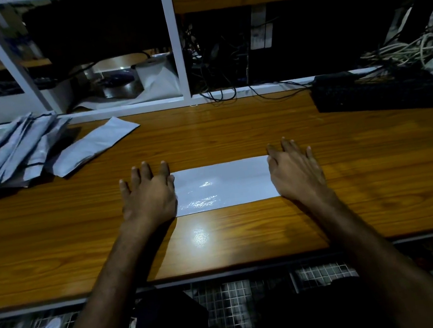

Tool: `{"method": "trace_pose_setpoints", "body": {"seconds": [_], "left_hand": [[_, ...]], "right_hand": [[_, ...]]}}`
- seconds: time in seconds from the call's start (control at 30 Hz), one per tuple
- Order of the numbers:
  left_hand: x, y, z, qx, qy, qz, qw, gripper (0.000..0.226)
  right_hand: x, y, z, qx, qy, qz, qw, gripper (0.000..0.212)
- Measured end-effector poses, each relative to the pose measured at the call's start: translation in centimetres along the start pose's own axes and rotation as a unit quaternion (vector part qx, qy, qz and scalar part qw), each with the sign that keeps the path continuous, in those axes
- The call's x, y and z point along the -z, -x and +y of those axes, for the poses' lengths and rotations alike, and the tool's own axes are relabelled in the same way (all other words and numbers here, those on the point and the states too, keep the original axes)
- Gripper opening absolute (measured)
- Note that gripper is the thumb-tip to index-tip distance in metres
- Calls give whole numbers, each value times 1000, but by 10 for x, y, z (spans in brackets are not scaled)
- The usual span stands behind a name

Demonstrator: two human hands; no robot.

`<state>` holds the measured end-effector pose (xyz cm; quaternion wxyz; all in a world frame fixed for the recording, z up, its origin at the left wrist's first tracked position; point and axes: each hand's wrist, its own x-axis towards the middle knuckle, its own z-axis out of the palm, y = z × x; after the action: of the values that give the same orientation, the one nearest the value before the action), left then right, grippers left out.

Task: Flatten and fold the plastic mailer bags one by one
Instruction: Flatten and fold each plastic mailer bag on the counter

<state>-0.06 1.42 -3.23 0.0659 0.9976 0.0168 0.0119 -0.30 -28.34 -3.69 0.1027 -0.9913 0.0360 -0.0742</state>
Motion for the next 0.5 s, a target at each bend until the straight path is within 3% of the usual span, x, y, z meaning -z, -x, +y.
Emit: {"method": "trace_pose_setpoints", "body": {"seconds": [0.27, 0.5], "left_hand": [[0, 1, -10, -9, 0, 23, 1000, 54], [1, 9, -5, -31, 43, 109, 993, 36]], "right_hand": [[9, 5, 8, -17, -41, 17, 999, 47], [11, 8, 18, -24, -78, 64, 995, 31]]}}
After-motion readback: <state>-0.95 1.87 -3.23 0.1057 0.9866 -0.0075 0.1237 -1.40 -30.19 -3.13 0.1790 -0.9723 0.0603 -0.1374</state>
